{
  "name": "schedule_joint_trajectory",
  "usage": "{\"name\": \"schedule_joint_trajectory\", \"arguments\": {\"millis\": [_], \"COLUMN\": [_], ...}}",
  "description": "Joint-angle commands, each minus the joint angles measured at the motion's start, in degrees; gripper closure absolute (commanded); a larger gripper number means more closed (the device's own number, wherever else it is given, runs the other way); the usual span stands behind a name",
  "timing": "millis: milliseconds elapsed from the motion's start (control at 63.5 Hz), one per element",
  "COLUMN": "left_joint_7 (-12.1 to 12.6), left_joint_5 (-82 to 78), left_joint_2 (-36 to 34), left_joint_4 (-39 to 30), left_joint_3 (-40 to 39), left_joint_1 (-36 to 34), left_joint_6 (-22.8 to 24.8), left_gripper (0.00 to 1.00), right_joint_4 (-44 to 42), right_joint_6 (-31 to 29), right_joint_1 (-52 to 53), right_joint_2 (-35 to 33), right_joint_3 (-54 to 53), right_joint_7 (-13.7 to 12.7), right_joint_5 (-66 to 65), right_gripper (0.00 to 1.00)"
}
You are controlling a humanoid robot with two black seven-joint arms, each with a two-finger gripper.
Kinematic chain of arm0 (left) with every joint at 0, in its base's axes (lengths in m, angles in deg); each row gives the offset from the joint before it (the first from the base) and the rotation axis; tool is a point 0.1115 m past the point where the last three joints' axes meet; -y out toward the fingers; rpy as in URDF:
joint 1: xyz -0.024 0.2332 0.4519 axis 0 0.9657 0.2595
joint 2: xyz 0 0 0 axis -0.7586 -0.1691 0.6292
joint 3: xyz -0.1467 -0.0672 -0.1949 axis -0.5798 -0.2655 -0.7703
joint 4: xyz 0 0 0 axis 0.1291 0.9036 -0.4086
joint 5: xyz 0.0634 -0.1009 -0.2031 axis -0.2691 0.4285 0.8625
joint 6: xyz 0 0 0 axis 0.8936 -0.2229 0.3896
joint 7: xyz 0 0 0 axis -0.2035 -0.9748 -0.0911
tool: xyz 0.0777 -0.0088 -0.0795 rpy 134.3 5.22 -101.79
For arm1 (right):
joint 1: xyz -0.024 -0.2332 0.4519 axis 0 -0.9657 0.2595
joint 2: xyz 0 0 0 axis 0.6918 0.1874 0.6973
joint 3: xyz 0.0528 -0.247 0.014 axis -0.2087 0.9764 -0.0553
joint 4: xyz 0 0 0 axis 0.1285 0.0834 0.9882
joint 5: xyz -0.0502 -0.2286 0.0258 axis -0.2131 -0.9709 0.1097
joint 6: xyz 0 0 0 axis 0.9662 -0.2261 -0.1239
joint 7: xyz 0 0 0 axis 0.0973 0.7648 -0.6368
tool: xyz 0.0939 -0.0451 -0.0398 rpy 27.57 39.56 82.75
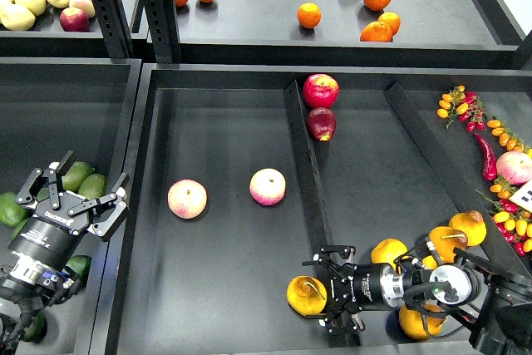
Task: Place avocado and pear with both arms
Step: 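Lower the right gripper around the yellow pear and close it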
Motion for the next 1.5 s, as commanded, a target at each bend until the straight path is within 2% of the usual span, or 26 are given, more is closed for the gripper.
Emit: {"name": "schedule_joint_trajectory", "arguments": {"millis": [0, 252, 504, 520, 630, 740, 882, 1103, 1481], "left_joint_7": [0.0, 0.0, 0.0, 0.0, 0.0, 0.0, 0.0, 0.0, 0.0], "left_joint_5": [-0.1, -0.1, -0.1, -0.1, -0.1, -0.1, -0.1, -0.1, -0.1], "left_joint_2": [0.0, 0.0, 0.0, 0.0, 0.0, 0.0, 0.0, 0.0, 0.0], "left_joint_4": [-0.3, -0.3, -0.7, -0.8, -0.9, -0.9, -0.9, -1.0, -1.0], "left_joint_3": [0.0, 0.0, 0.0, 0.0, 0.0, 0.0, 0.0, 0.0, 0.0], "left_joint_1": [0.0, 0.0, 0.0, 0.0, 0.0, 0.0, 0.0, 0.0, 0.0], "left_joint_6": [0.0, 0.0, 0.0, 0.0, 0.0, 0.0, 0.0, 0.0, 0.0], "left_gripper": [0.01, 0.01, 0.01, 0.01, 0.01, 0.01, 0.01, 0.01, 0.01], "right_joint_4": [-0.5, -1.5, -2.4, -2.5, -2.9, -3.0, -3.2, -3.2, -2.8], "right_joint_6": [0.0, 0.7, 2.3, 2.5, 2.6, 3.2, 3.2, 3.8, 3.6], "right_joint_1": [0.1, 0.1, 0.1, 0.0, -0.1, -0.3, -0.6, -1.0, -1.9], "right_joint_2": [0.2, 0.6, 1.6, 1.9, 2.4, 3.0, 3.4, 4.3, 4.5], "right_joint_3": [-0.1, -0.2, -0.7, -0.7, -0.9, -1.3, -3.2, -5.4, -7.1], "right_joint_7": [0.0, 0.0, 0.0, 0.0, 0.0, 0.0, 0.0, 0.0, 0.0], "right_joint_5": [-0.1, -0.1, 0.0, 0.0, 0.0, 0.1, 0.0, 0.0, 0.4], "right_gripper": [0.02, 0.06, 0.14, 0.19, 0.3, 0.36, 0.5, 0.64, 0.73]}}
